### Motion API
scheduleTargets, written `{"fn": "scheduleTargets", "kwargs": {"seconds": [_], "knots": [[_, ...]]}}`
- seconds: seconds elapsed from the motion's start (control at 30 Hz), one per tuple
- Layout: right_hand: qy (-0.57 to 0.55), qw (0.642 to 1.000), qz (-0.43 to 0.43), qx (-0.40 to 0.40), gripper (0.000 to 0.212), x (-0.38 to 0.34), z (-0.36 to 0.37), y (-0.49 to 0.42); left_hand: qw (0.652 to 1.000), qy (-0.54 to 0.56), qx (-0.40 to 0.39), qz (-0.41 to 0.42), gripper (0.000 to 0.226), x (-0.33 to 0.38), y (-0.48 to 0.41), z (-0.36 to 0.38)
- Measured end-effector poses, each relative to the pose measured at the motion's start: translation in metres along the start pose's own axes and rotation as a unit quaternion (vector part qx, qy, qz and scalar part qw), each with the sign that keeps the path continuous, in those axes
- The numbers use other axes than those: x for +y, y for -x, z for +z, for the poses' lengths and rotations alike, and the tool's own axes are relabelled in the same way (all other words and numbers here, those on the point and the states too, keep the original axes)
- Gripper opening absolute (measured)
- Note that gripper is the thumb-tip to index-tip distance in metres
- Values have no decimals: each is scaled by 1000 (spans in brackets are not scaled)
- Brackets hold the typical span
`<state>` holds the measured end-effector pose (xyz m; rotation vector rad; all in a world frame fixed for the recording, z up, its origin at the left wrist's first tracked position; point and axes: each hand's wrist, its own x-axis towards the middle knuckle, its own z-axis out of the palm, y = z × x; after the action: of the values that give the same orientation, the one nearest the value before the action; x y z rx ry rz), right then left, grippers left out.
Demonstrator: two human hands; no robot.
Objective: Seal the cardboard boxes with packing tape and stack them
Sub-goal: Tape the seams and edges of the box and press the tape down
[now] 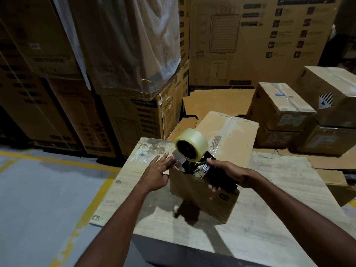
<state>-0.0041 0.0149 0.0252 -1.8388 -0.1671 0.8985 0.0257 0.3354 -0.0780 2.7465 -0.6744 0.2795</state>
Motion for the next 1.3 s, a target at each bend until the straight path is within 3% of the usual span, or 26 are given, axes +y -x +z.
{"fn": "scheduleTargets", "kwargs": {"seconds": [0.13, 0.37, 0.63, 0.73, 0.8, 0.93, 1.13, 1.3], "knots": [[-7, 1000, -5, -21, 82, -1, 0, 2, 1000, -9, 10, -25, 82, 6, 2, 3], [12, 998, 3, 67, 73, -9, 13, 8, 998, -37, 7, -57, 84, 4, 1, 15], [-1, 996, 8, 91, 88, 42, -18, 48, 997, -15, 52, -46, 79, 2, 3, 20], [-11, 997, -3, 79, 98, 59, -25, 58, 997, -23, 39, -55, 75, 6, 2, 19], [-9, 997, -8, 73, 93, 59, -23, 60, 997, -26, 29, -62, 70, 9, 1, 17], [-26, 998, -3, 57, 78, 50, -21, 65, 992, -27, 21, -122, 71, 31, -11, 5], [-63, 998, 21, 1, 72, 43, -25, 68, 963, -31, -12, -266, 82, 74, -32, 5], [-27, 999, 26, 30, 70, 35, -25, 69, 946, 6, -18, -323, 79, 84, -28, 4]]}}
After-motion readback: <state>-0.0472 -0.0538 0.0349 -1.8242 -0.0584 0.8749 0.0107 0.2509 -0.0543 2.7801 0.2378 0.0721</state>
